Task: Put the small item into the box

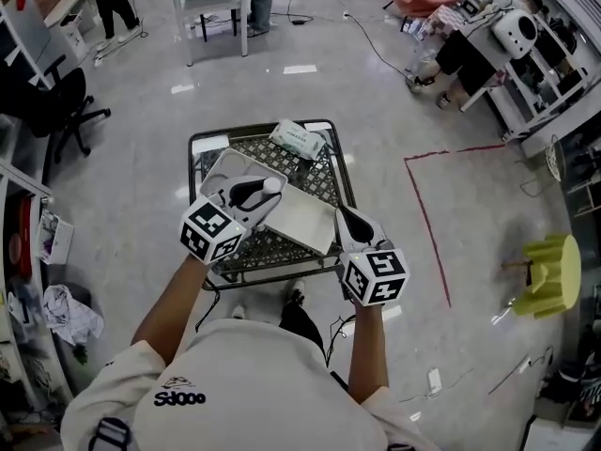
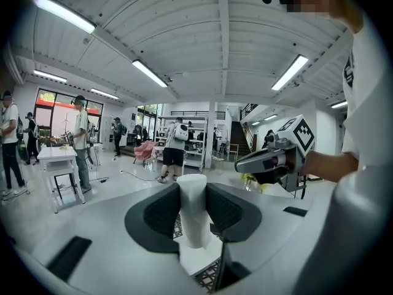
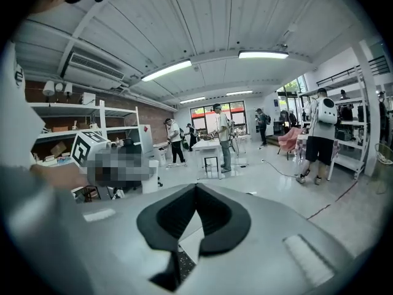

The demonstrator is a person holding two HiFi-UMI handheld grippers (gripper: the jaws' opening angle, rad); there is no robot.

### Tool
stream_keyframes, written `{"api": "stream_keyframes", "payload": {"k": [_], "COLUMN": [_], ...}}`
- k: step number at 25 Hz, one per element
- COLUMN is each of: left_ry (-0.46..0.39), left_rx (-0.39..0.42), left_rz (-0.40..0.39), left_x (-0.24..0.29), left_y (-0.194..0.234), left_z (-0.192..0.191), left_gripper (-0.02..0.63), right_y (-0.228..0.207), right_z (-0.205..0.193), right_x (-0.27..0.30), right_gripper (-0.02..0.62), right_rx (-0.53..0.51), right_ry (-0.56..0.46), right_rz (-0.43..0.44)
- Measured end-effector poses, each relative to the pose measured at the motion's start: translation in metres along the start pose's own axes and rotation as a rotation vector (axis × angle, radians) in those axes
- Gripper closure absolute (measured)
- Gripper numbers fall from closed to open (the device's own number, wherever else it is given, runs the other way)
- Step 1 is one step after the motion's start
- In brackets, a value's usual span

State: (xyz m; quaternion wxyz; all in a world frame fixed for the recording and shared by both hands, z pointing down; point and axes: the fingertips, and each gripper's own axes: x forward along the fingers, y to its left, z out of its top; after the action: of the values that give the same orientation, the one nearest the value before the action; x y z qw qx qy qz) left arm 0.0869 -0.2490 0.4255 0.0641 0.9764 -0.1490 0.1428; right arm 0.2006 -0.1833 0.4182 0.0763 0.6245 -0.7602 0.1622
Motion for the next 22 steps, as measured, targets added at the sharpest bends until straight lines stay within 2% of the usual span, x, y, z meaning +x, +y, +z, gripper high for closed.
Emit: {"api": "stream_keyframes", "payload": {"k": [9, 17, 22], "left_ry": [0.067, 0.166, 0.241], "left_rx": [-0.011, -0.101, -0.130], "left_rz": [0.072, 0.150, 0.188], "left_x": [0.041, 0.067, 0.090], "left_y": [0.014, 0.040, 0.047], "left_z": [-0.014, -0.068, -0.103], "left_gripper": [0.477, 0.477, 0.477], "right_y": [-0.044, -0.056, -0.074], "right_z": [-0.026, -0.052, -0.071], "right_x": [0.032, 0.065, 0.082], "right_gripper": [0.584, 0.584, 0.584], "right_rx": [0.030, 0.045, 0.073], "right_ry": [0.089, 0.153, 0.188], "right_rz": [0.071, 0.162, 0.184]}}
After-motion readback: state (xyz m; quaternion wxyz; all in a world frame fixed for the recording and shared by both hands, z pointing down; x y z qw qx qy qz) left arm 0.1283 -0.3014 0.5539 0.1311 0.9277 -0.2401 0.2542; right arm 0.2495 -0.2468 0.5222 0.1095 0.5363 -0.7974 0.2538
